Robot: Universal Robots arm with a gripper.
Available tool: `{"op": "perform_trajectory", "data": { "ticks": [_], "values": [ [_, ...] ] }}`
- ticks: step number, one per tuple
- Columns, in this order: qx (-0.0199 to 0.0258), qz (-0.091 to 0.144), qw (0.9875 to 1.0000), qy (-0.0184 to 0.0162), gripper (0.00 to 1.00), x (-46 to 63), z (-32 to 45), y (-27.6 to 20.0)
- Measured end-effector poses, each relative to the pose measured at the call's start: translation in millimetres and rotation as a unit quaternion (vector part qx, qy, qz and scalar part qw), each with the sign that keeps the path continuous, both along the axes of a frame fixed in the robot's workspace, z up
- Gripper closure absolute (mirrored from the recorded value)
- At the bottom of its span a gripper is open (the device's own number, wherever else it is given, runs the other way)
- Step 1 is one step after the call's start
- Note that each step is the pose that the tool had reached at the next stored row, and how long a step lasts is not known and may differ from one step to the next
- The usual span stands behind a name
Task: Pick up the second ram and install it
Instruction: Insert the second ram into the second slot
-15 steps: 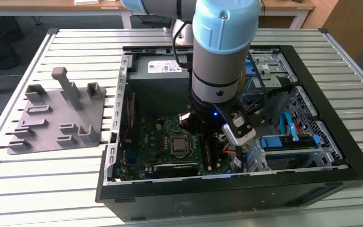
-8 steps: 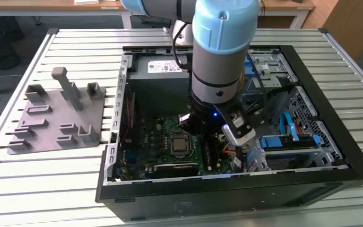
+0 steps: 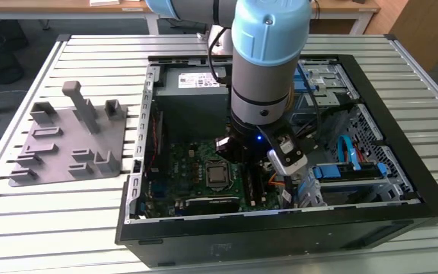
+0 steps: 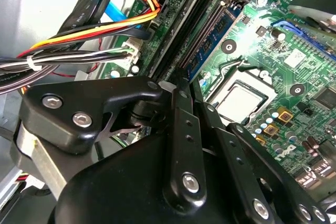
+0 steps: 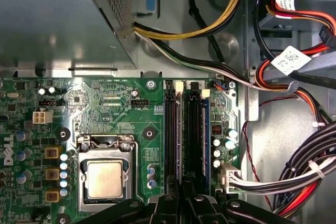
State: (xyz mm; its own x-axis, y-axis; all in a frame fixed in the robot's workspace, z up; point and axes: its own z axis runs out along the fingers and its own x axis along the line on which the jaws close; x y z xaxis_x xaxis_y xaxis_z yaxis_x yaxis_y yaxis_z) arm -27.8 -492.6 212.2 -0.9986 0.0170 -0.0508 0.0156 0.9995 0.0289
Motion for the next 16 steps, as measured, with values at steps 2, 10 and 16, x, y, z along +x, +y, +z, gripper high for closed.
{"op": "perform_trajectory", "data": {
  "ticks": [2, 10, 16],
  "values": [
    [0.0001, 0.000, 1.0000, 0.0000, 0.86, 0.0, -0.2, 0.0],
    [0.0000, 0.000, 1.0000, -0.0001, 0.86, 0.0, -0.2, 0.0],
    [0.0001, 0.003, 1.0000, -0.0001, 0.86, 0.6, -0.7, 0.1]
  ]
}}
